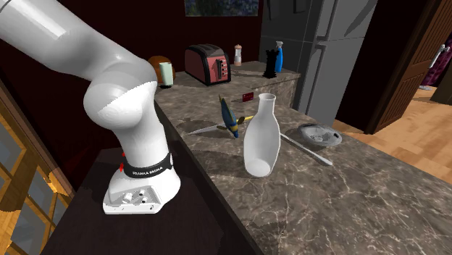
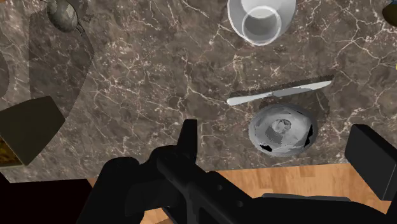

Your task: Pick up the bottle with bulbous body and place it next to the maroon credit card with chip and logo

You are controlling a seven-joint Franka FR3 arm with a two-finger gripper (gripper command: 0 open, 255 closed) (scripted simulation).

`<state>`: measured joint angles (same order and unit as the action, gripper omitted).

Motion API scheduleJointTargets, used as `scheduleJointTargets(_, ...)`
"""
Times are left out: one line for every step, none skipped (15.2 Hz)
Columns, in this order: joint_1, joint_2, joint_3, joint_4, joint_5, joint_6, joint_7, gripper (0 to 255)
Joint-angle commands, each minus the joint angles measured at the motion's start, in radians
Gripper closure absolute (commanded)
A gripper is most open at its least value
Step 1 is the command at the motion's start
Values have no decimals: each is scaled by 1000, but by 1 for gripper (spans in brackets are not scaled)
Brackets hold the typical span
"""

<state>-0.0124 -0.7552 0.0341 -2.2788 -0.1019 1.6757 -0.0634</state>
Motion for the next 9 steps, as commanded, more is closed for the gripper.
scheduleJointTargets(0, 0, 0, 0, 0, 0, 0, 0)
scheduleJointTargets(2, -24, -11, -49, 6, 30, -4, 0)
scheduleJointTargets(3, -48, -22, -96, 11, 61, -8, 0)
scheduleJointTargets(4, -71, -33, -143, 17, 91, -13, 0)
scheduleJointTargets(5, -93, -44, -189, 22, 121, -18, 0)
scheduleJointTargets(5, -114, -55, -235, 26, 151, -23, 0)
scheduleJointTargets(6, -134, -66, -279, 31, 181, -28, 0)
scheduleJointTargets(6, -153, -77, -323, 35, 211, -33, 0)
scheduleJointTargets(6, -171, -88, -366, 39, 241, -39, 0)
